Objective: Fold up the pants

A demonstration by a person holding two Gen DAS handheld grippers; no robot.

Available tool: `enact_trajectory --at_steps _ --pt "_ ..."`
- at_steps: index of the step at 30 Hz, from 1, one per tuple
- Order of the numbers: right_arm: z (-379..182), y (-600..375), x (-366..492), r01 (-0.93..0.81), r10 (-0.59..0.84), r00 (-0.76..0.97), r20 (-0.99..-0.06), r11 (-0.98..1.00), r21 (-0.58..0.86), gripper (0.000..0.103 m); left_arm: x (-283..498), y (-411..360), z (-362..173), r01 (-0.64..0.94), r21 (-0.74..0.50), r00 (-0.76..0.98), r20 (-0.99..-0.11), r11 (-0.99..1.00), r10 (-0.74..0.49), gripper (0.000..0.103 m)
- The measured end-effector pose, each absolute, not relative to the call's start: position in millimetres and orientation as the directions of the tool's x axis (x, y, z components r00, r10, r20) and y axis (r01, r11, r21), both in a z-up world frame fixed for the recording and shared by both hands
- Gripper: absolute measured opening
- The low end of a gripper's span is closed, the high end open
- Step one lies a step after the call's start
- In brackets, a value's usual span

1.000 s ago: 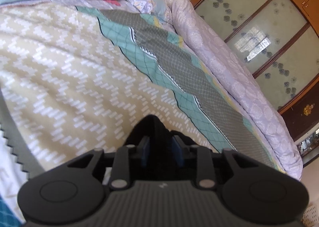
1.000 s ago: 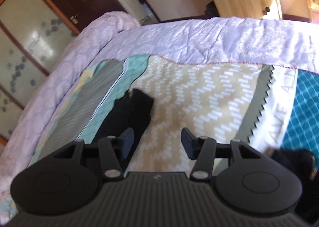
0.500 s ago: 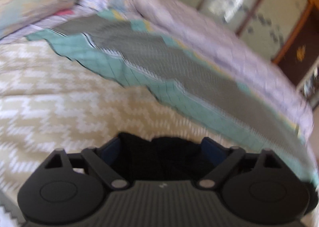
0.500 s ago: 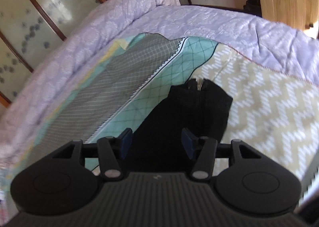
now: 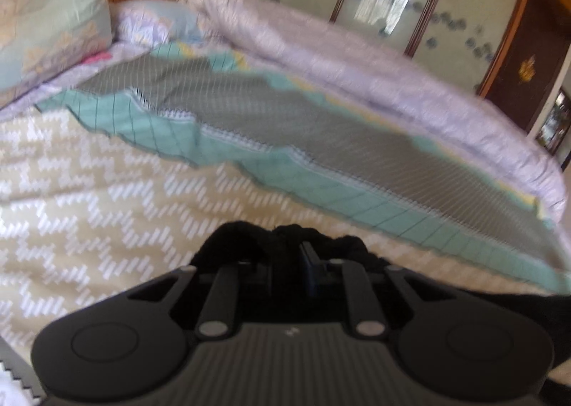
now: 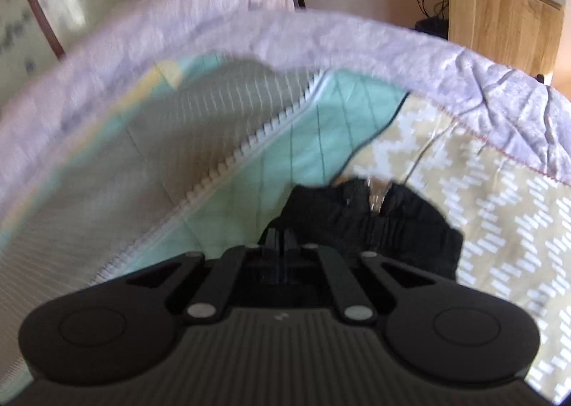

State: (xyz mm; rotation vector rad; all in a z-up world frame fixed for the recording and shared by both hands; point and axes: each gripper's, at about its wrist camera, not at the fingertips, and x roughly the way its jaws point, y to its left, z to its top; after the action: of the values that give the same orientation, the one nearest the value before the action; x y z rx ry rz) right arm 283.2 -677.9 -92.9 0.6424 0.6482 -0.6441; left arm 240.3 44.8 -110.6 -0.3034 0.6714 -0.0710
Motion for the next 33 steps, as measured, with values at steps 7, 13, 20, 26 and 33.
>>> enact_trajectory --at_steps 7,13,20,26,33 --pt "-8.7 -691.5 129.6 0.551 -0.252 0.820 -0.513 0.589 0.591 0.004 158.7 56.4 -56.0 0.049 -0.398 0.827 -0.498 0.916 -0.261 0.014" --pt "-35.1 -704.5 -34.7 0.619 -0.328 0.782 -0.530 0.501 0.604 0.004 61.8 68.9 -71.2 0.058 -0.466 0.800 -0.507 0.883 -0.320 0.015" --pt "-103.1 -707.8 -122.8 0.770 -0.385 0.638 -0.667 0.307 0.559 0.010 -10.2 85.3 -127.6 -0.086 -0.489 0.673 -0.671 0.868 -0.311 0.055" --pt "-72.5 -697.3 -91.8 0.634 -0.295 0.770 -0.566 0.462 0.621 0.043 -41.7 115.1 -116.3 -0.186 -0.605 0.736 -0.608 0.774 -0.298 0.079" --pt "-86.9 -697.7 -34.3 0.621 -0.181 0.764 -0.619 0.469 0.628 0.050 -27.0 81.8 -90.7 -0.111 -0.628 0.739 -0.570 0.770 -0.359 0.084"
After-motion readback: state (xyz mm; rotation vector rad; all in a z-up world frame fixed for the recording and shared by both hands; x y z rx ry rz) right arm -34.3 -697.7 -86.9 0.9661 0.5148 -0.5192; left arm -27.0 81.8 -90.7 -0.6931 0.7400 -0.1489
